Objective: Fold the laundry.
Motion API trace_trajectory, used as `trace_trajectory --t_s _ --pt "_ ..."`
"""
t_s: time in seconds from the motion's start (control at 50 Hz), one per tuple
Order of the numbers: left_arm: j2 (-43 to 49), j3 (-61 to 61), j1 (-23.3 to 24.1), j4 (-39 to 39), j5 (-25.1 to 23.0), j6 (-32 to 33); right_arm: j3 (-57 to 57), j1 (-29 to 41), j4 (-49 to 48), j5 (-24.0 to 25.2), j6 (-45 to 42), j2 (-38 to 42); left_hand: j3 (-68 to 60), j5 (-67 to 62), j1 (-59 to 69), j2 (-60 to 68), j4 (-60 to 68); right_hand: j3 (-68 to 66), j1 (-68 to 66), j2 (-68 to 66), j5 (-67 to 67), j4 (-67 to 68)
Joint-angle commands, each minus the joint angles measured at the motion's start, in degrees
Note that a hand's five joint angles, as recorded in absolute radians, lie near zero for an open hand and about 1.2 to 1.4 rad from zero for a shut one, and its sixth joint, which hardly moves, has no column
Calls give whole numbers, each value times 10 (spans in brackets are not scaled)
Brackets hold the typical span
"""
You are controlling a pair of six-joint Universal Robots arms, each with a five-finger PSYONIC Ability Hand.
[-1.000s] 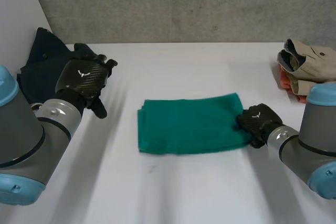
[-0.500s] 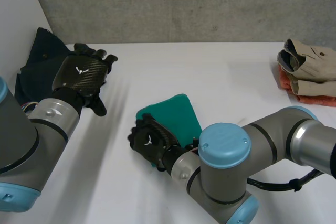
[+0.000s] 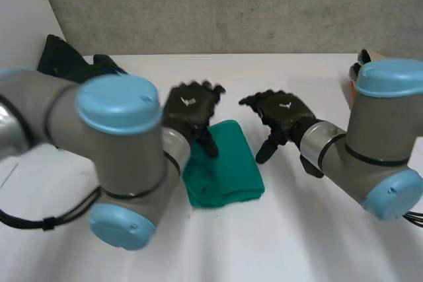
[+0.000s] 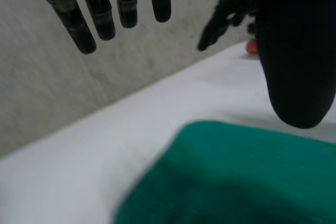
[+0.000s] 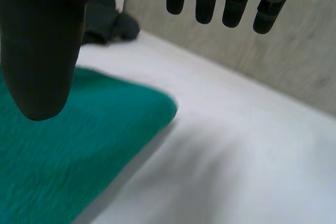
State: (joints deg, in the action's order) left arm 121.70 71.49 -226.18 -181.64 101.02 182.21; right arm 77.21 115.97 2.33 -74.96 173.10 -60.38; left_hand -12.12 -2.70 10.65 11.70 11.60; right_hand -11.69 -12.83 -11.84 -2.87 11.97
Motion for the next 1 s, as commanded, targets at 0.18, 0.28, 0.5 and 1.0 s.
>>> trace_trajectory --t_s 0.18,0.28,0.5,1.0 --pt "82 41 -1 36 91 9 -78 6 37 57 -34 141 -1 5 16 5 6 17 28 18 29 -20" --pt "80 52 -7 36 89 39 -89 8 40 25 -85 156 -3 3 18 7 8 17 28 18 29 -20" --pt "0 24 -22 34 25 110 -27 22 4 -45 -163 62 1 6 14 4 5 17 28 18 29 -20" --pt "-77 -36 -70 69 -306 111 189 104 -311 -65 -173 64 -8 -2 23 12 13 5 16 6 16 -7"
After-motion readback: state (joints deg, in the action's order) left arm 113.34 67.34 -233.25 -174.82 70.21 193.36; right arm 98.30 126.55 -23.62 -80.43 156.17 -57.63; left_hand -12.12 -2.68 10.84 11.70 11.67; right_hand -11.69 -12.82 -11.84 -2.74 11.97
